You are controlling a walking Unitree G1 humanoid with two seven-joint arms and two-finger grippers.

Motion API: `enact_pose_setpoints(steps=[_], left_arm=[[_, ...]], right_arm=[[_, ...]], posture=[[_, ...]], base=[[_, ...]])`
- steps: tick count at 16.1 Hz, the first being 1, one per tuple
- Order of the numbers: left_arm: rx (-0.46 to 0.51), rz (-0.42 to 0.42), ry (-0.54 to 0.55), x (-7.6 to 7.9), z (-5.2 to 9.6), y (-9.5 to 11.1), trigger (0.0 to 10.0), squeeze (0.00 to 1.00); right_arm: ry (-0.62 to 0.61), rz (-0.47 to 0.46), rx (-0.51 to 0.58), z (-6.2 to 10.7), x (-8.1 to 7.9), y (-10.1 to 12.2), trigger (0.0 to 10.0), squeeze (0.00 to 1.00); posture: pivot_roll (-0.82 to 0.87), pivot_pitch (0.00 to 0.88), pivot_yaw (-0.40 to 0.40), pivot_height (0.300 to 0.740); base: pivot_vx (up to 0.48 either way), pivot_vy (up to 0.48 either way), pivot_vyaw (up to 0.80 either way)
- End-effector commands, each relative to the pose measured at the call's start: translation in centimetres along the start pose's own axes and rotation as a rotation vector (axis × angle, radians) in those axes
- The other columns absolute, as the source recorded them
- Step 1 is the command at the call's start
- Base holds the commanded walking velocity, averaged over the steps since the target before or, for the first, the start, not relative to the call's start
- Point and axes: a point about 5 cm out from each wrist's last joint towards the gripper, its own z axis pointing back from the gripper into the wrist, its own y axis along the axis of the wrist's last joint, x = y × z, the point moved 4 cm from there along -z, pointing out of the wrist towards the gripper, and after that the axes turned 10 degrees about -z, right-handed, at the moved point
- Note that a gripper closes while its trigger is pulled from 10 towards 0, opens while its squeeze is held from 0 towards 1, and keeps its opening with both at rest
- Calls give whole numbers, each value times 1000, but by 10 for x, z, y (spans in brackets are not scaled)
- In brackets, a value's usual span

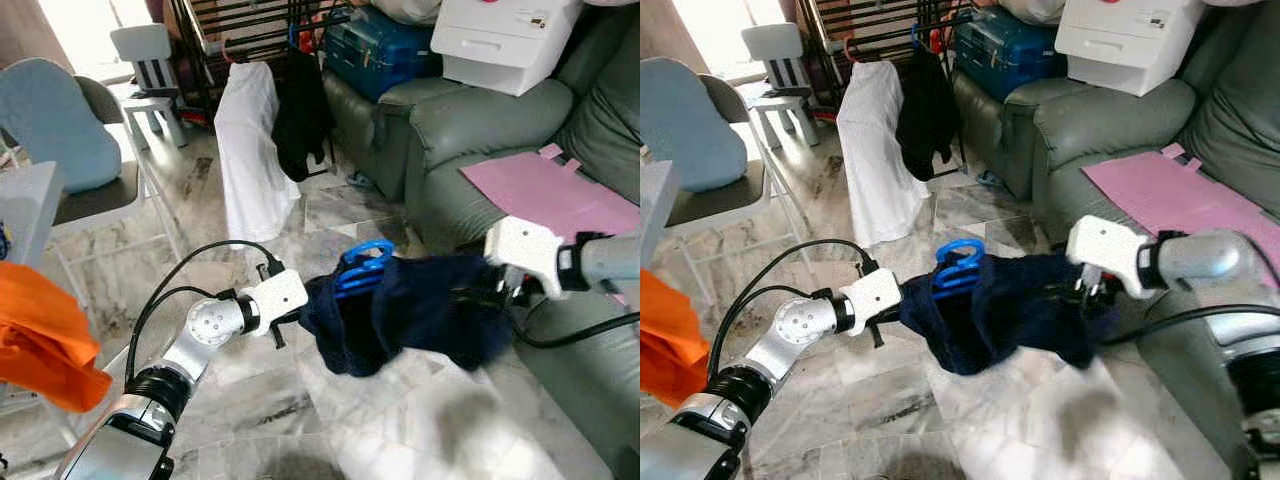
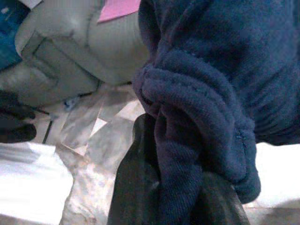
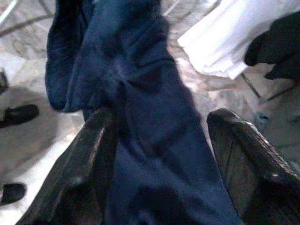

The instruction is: Hang hanger

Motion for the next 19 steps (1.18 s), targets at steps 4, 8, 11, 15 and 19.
enact_pose_setpoints(steps=[4,8,11,15,19], left_arm=[[90,-97,-43,-4,2,19,0,0],[112,-124,-80,-1,3,22,0,0],[120,-132,-97,1,5,23,0,0],[112,-157,-119,4,5,21,0,0],[117,-165,-122,4,5,23,0,0]], right_arm=[[104,-61,17,-22,-4,-4,6275,0],[126,-56,-16,-36,-4,-11,0,0],[128,-23,-39,-43,0,-12,0,0],[144,7,-28,-45,2,-7,0,0],[154,17,-40,-47,1,-11,0,0]], posture=[[-236,0,98,740],[-230,0,97,740],[-227,0,98,740],[-230,0,99,740],[-230,0,98,740]], base=[[0,0,0],[0,0,0],[0,0,0],[0,0,0],[0,0,0]])
